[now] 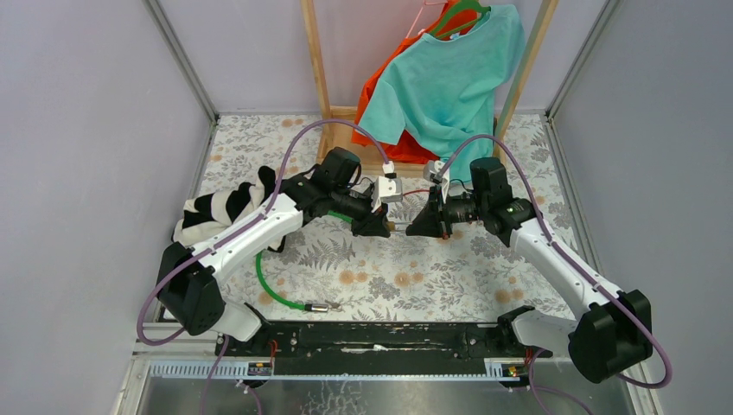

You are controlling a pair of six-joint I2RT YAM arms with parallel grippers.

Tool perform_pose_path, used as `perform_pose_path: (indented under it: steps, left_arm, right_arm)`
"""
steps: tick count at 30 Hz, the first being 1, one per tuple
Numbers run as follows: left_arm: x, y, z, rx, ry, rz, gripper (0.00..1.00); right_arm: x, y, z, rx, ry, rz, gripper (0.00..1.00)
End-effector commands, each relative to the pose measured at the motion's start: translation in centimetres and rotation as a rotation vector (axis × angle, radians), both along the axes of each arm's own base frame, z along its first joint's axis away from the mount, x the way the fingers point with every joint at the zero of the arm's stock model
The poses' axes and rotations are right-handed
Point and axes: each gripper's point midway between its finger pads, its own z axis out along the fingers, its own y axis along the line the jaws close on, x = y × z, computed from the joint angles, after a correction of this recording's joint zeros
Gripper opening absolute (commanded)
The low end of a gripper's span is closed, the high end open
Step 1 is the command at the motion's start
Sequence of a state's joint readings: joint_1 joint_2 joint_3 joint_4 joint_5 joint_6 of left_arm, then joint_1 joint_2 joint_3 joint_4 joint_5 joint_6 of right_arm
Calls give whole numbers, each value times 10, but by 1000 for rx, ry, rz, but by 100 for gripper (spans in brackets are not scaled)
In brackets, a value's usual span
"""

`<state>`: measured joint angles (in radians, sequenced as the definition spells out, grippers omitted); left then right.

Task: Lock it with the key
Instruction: Lock the lock.

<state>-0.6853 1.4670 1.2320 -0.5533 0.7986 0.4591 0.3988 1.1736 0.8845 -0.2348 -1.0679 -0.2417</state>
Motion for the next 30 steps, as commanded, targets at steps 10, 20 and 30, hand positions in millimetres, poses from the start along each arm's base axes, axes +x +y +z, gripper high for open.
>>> perform_pose_path:
  steps: [10, 20, 30]
  left_arm:
    - [-6, -28, 20, -106, 46, -72, 0]
    - [-11, -40, 28, -156, 150, -87, 0]
    - [-22, -45, 37, -201, 233, -151, 0]
  right_arm:
    - [-4, 15, 12, 65, -73, 51, 0]
    - [-7, 20, 6, 47, -95, 55, 0]
    - [6, 19, -1, 23, -134, 4, 0]
